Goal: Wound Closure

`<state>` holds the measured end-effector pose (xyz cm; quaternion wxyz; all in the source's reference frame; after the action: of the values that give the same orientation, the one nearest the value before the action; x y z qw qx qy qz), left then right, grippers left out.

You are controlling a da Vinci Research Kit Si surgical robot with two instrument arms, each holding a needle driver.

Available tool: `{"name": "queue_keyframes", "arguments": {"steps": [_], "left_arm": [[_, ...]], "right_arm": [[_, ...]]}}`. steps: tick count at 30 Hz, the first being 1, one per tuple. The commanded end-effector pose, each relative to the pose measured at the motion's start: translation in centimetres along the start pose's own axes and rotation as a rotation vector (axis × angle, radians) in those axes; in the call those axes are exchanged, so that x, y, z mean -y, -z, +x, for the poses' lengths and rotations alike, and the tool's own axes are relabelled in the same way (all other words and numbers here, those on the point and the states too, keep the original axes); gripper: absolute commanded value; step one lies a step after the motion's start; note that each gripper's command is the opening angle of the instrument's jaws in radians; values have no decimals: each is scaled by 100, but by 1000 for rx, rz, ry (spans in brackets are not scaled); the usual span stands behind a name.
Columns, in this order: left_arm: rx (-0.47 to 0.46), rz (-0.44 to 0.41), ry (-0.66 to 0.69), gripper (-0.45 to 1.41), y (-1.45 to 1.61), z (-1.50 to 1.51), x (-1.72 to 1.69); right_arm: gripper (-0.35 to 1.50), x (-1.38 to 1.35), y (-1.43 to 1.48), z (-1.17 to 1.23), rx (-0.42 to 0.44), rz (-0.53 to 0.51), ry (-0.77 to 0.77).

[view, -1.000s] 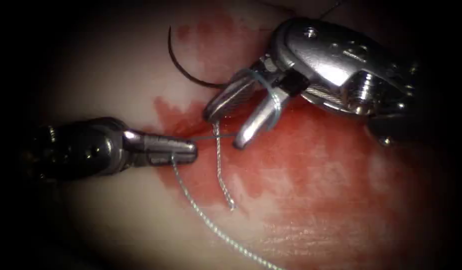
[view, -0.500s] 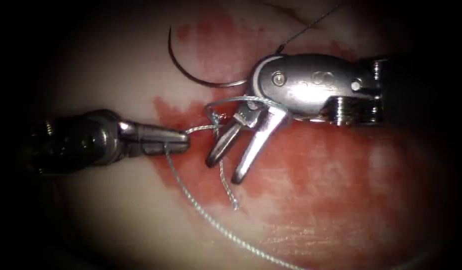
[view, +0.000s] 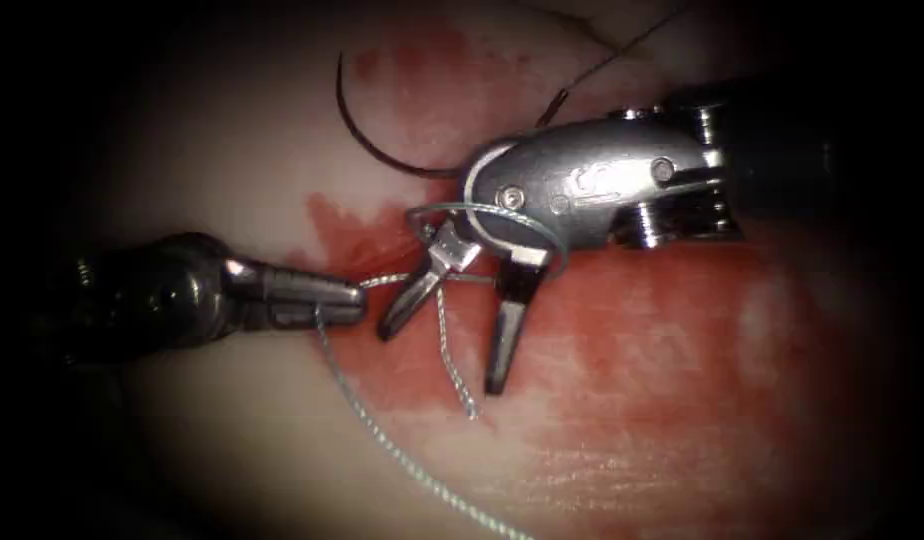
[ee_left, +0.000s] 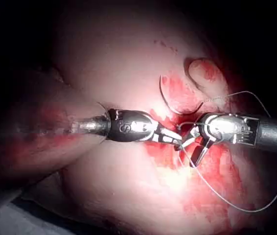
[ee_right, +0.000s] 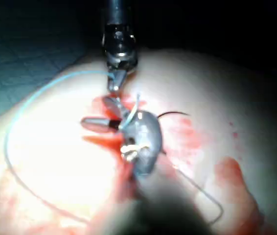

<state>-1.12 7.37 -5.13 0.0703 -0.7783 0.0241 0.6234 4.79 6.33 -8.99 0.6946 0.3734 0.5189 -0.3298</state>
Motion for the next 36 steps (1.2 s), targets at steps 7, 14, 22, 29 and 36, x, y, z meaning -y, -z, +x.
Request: {"name": "queue_keyframes", "arguments": {"steps": [7, 14, 22, 29, 36], "left_arm": [[2, 4, 5, -35, -2, -5, 3], [5, 7, 11, -35, 1, -5, 4], [10, 4, 23, -35, 1, -9, -2], [13, 2, 27, -35, 1, -11, -4], [27, -9, 31, -35, 1, -17, -15]], "right_arm": [[110, -6, -18, -7, 89, 51, 27], [106, 0, -40, -20, 134, 74, 41], [-35, -6, -29, -16, 174, 82, 77], [-35, -18, 9, -11, 252, 48, 47], [-35, -20, 20, 2, 182, 7, 53]]}}
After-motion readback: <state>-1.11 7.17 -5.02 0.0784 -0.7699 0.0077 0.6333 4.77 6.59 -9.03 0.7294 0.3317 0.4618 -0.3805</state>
